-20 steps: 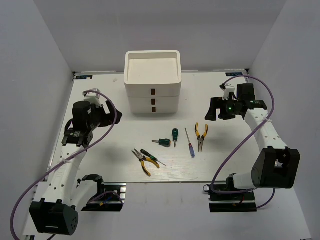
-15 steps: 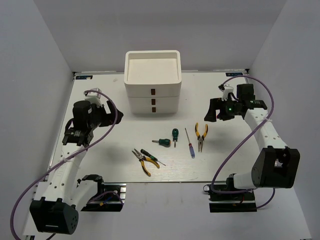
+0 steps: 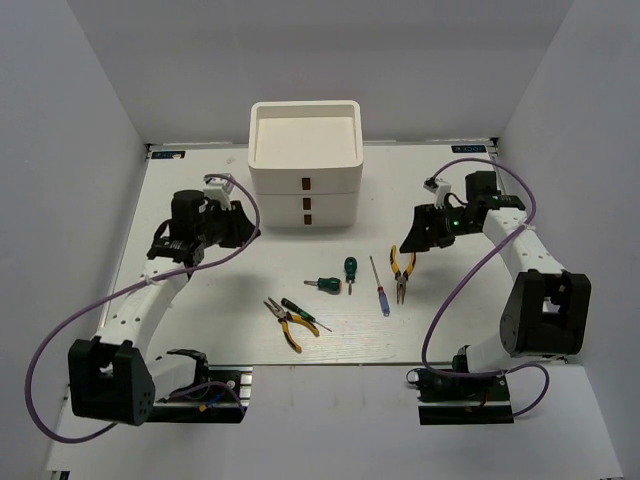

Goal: Sort the tools into containers

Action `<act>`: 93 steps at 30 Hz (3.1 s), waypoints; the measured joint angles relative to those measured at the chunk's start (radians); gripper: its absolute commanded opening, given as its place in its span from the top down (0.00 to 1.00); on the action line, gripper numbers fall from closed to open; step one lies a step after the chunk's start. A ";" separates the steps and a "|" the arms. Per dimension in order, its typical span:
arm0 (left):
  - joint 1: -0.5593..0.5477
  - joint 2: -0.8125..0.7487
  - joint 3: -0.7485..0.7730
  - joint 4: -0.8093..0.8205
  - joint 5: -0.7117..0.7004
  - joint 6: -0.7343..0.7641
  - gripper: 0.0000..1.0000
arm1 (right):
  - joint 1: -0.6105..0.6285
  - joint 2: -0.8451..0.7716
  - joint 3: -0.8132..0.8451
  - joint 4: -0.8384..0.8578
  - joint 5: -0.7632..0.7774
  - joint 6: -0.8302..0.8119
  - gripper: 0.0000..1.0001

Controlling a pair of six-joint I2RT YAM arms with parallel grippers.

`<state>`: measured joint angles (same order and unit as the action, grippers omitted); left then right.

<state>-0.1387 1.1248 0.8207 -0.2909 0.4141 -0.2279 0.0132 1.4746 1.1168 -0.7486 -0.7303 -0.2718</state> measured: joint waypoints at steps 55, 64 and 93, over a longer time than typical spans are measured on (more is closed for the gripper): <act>-0.590 0.635 0.647 -0.103 -1.038 -0.147 0.33 | 0.000 0.011 -0.035 0.102 -0.031 0.028 0.10; -0.583 0.640 0.684 -0.061 -1.046 -0.124 0.34 | 0.000 0.010 -0.035 0.102 -0.031 0.028 0.10; -0.579 0.650 0.636 0.023 -1.052 -0.106 1.00 | 0.000 0.003 -0.057 0.102 -0.030 0.025 0.11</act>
<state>-0.7181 1.7752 1.4567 -0.2680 -0.6376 -0.3344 0.0132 1.4773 1.0595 -0.6468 -0.7601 -0.2470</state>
